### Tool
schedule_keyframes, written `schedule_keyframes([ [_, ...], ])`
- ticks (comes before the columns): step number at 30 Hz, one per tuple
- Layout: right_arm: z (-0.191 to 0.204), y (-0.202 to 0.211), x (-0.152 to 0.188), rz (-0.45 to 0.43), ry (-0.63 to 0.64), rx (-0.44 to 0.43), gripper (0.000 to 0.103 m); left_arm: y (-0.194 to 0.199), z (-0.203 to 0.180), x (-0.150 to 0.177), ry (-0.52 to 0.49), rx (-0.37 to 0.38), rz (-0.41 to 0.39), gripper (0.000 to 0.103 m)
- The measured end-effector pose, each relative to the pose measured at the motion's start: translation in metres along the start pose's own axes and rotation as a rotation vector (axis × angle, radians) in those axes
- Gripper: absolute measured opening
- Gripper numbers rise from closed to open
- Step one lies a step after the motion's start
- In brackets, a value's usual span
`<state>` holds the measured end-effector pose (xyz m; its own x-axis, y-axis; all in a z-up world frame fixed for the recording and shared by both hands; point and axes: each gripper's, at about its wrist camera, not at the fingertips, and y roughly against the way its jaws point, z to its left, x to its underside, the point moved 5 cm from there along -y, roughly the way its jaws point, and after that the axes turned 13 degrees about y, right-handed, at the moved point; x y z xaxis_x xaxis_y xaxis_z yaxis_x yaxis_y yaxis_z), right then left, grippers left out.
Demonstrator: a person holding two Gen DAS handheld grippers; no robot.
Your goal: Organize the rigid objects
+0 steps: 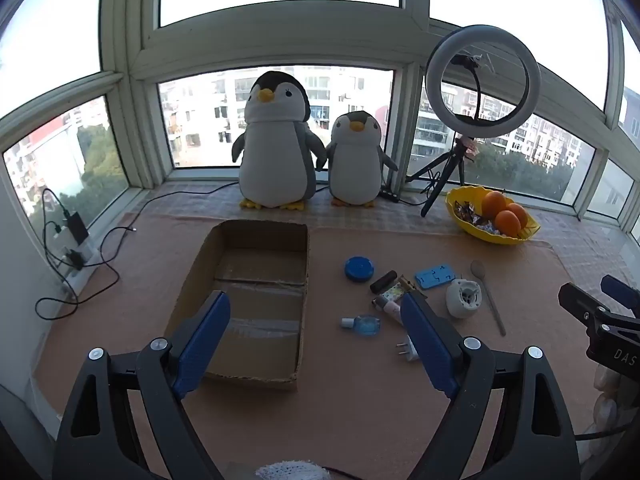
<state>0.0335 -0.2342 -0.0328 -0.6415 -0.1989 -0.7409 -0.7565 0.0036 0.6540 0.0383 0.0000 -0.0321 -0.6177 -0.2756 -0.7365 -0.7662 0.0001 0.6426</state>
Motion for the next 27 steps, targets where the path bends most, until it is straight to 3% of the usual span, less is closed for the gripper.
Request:
schedule_keyframes([
  [27,0.0042,-0.0082,0.0070,0.025,0.000,-0.004,0.102,-0.0005,-0.0041,-0.0001,-0.023,0.003,-0.005,0.088],
])
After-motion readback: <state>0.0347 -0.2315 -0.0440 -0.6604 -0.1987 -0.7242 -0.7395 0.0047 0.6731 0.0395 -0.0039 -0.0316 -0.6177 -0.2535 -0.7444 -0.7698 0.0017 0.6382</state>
